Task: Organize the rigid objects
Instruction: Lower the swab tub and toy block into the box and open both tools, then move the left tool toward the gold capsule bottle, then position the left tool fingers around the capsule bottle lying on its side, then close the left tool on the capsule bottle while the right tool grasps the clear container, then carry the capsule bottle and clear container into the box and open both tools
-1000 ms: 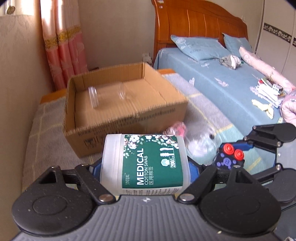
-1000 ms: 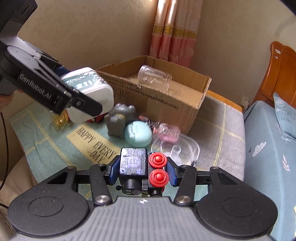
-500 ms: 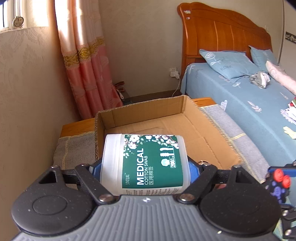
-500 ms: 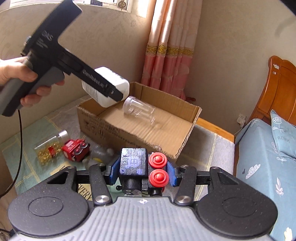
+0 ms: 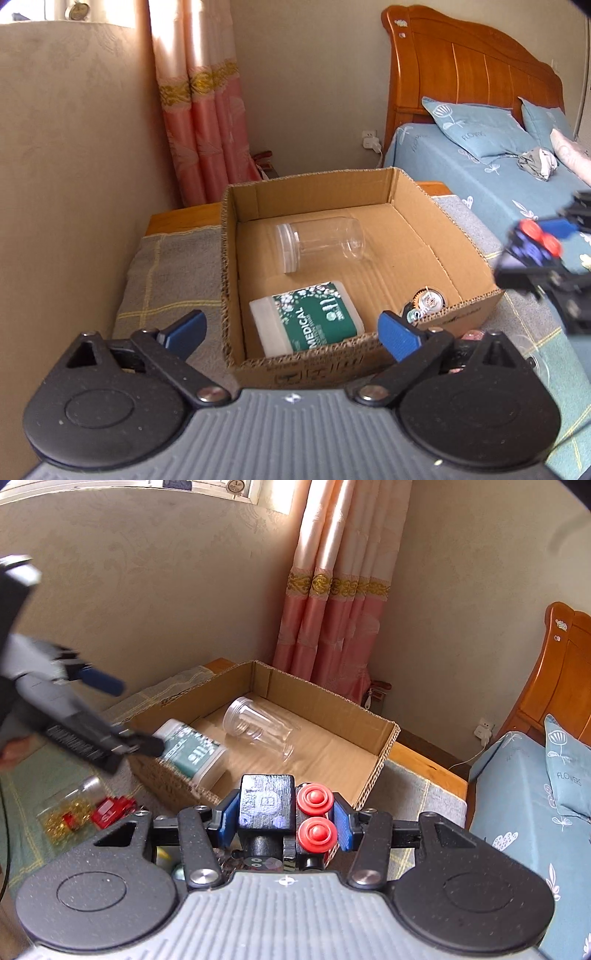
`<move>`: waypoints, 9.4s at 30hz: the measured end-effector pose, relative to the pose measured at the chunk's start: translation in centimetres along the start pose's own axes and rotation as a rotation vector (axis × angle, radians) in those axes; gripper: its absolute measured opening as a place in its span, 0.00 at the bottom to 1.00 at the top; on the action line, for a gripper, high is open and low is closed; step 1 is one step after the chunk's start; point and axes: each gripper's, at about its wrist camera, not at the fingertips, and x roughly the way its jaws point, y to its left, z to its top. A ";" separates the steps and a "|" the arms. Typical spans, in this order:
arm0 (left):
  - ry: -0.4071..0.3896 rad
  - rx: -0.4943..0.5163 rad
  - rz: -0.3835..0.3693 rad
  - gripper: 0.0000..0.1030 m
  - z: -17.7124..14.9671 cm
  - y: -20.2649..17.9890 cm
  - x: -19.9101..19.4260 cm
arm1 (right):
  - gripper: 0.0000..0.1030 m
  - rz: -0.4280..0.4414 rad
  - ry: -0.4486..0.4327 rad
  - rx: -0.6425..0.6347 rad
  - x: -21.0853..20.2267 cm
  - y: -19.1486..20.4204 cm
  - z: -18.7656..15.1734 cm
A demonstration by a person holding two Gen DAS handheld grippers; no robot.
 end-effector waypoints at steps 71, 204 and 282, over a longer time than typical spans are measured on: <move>0.157 -0.103 0.131 0.99 -14.3 3.0 -1.7 | 1.00 -0.194 0.093 0.349 1.8 4.6 -14.4; -0.045 0.172 -0.092 0.94 -6.1 1.7 -5.0 | 0.78 -0.070 -0.012 0.099 -3.8 2.0 -3.7; -0.052 -0.059 -0.107 0.98 4.1 0.3 -0.2 | 1.00 -0.093 -0.021 0.314 -2.8 3.4 -6.1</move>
